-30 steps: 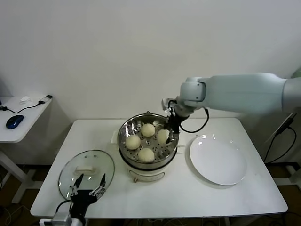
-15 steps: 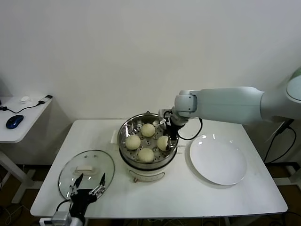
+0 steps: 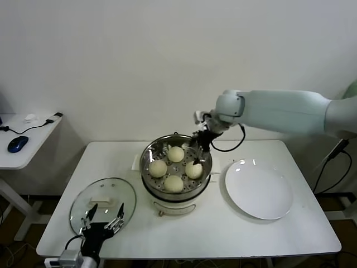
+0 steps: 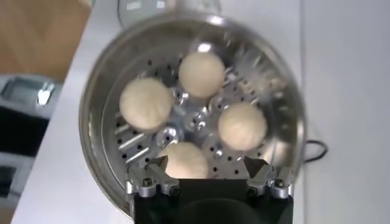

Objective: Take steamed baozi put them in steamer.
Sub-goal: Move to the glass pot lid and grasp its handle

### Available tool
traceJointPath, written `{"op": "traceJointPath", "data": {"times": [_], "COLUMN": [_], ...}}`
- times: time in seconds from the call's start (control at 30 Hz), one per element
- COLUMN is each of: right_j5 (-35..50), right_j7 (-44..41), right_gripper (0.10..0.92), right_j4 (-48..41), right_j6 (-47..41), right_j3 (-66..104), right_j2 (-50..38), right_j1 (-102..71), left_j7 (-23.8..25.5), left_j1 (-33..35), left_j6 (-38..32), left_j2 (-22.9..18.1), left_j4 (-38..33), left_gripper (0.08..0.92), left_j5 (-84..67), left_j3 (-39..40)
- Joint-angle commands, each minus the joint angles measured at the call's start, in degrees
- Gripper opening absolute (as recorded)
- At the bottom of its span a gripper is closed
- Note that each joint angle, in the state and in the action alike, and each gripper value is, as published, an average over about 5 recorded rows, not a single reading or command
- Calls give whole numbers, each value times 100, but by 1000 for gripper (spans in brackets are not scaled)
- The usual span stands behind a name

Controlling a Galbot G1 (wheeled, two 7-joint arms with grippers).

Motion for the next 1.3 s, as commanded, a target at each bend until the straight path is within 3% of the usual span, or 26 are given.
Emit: {"op": "traceJointPath", "data": {"times": [0.03,0.17,0.27,0.4,0.6,1.0,1.3], "right_j5": [261,-434,-675,-981,-1705,-2683,-3248], "right_j7": [1101,2972,3925,4427,4445,4342,4150], "right_gripper": [823,823,823,823,823,823,823], "right_j4": [128,322,580,990,1550,1957,1644], "right_j6": [559,540,600,881,1674,3124,4094], "right_j3": [2656,4636,6467,9795,13212,13966,13427], "right_j2": [-2001,-2825,-3349,-3500,-2238,285,1264], "right_j1": [-848,-2540,-4350,-7751,-11429,-13491,-13614], "left_j7": [2,9,25,94,214,262,-345], "left_j1": [4,-12,-29,-99,-270,-692,-674], "left_j6": [-2,-12,-15,-7,-103,-866,-1619], "left_j2": [-10,2,28,43,65,204,271], "left_j4": [-19,-36,-19,16,65,645,1173], "left_gripper": [823,823,823,823,823,823,823], "left_j5": [-4,1,19,111,141,683,2484], "left_j3": [8,-1,13,29,-6,-71,-12]}}
